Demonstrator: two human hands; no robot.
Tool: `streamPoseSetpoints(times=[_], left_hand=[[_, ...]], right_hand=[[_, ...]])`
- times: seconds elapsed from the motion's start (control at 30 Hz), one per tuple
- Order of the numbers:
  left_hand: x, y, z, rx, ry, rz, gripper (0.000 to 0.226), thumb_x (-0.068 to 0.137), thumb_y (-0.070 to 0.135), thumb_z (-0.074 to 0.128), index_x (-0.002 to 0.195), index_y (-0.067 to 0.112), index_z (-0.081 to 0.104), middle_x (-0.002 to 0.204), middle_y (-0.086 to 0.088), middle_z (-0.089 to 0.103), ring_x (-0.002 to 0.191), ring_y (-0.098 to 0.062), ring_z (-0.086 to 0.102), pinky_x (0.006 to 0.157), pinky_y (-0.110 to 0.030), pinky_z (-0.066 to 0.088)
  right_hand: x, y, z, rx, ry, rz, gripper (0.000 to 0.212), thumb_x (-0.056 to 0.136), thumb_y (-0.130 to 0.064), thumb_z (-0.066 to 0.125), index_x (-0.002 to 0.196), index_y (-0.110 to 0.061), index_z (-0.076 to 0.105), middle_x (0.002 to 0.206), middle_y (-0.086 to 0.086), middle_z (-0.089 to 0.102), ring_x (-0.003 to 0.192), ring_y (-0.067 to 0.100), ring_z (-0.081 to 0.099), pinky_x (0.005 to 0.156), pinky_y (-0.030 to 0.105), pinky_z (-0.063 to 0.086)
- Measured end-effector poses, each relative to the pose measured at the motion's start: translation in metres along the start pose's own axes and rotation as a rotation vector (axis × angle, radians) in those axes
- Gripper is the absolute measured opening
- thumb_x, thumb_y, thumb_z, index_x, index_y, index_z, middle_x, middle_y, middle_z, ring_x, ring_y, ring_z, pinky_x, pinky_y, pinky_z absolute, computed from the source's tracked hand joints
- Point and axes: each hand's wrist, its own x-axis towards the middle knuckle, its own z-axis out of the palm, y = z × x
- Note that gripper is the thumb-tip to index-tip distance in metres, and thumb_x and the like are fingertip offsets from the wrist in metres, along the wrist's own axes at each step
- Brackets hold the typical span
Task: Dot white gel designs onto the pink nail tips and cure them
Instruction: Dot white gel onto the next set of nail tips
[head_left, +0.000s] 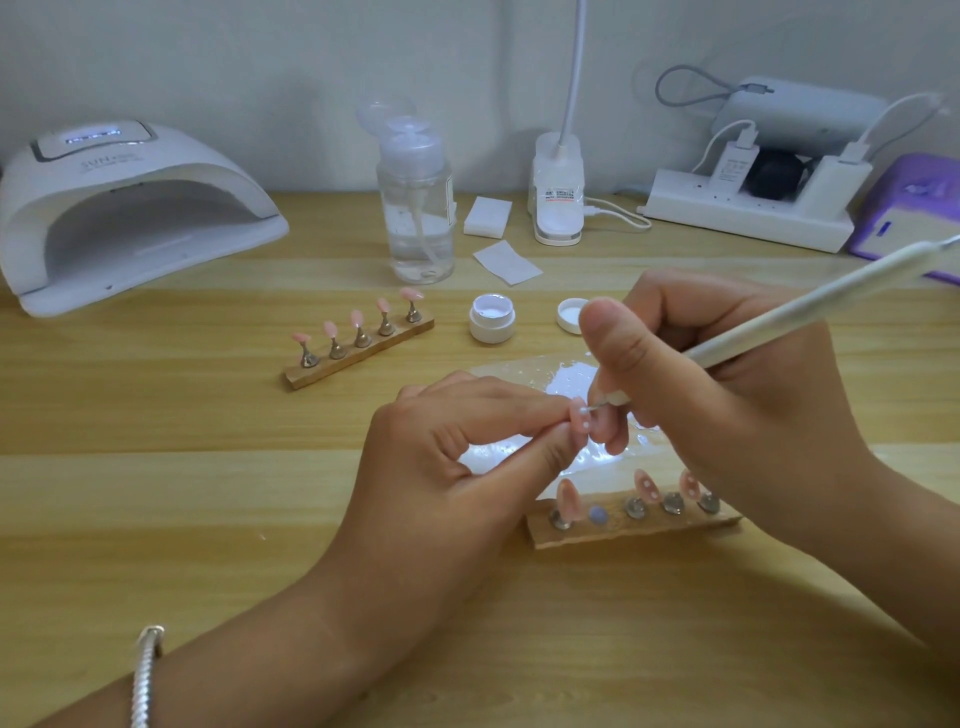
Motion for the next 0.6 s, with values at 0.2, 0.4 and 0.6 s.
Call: streamPoseSetpoints(times=[0.2, 0.4, 0.6], left_hand=[[-0.0006, -0.0002, -0.0003, -0.004, -0.002, -0.001, 0.009, 0.087, 0.026, 0.072, 0.089, 0.028, 0.080, 0.090, 0.022, 0.075, 0.091, -0.011, 0.069, 0.089, -0.050, 0.046], [-0.0001, 0.0014, 0.0000, -0.002, 0.005, 0.009, 0.009, 0.087, 0.027, 0.071, 0.089, 0.030, 0.079, 0.089, 0.023, 0.075, 0.090, -0.012, 0.069, 0.089, -0.051, 0.046], [-0.0002, 0.0005, 0.0005, -0.011, 0.008, -0.017, 0.010, 0.085, 0.028, 0.072, 0.089, 0.027, 0.080, 0.090, 0.022, 0.075, 0.094, -0.012, 0.070, 0.091, -0.051, 0.045]], right_hand=[[0.0001, -0.0002, 0.0001, 0.009, -0.003, 0.000, 0.034, 0.092, -0.021, 0.061, 0.061, -0.008, 0.056, 0.051, 0.002, 0.063, 0.043, 0.009, 0.060, 0.047, 0.012, 0.043], [0.0002, 0.0013, -0.0009, 0.001, -0.002, -0.005, 0.034, 0.093, -0.019, 0.061, 0.062, -0.006, 0.056, 0.050, 0.001, 0.063, 0.042, 0.008, 0.059, 0.048, 0.011, 0.043], [0.0003, 0.0023, -0.0024, 0.051, 0.006, -0.013, 0.036, 0.094, -0.019, 0.058, 0.062, -0.004, 0.055, 0.050, 0.001, 0.062, 0.042, 0.009, 0.058, 0.047, 0.013, 0.043]])
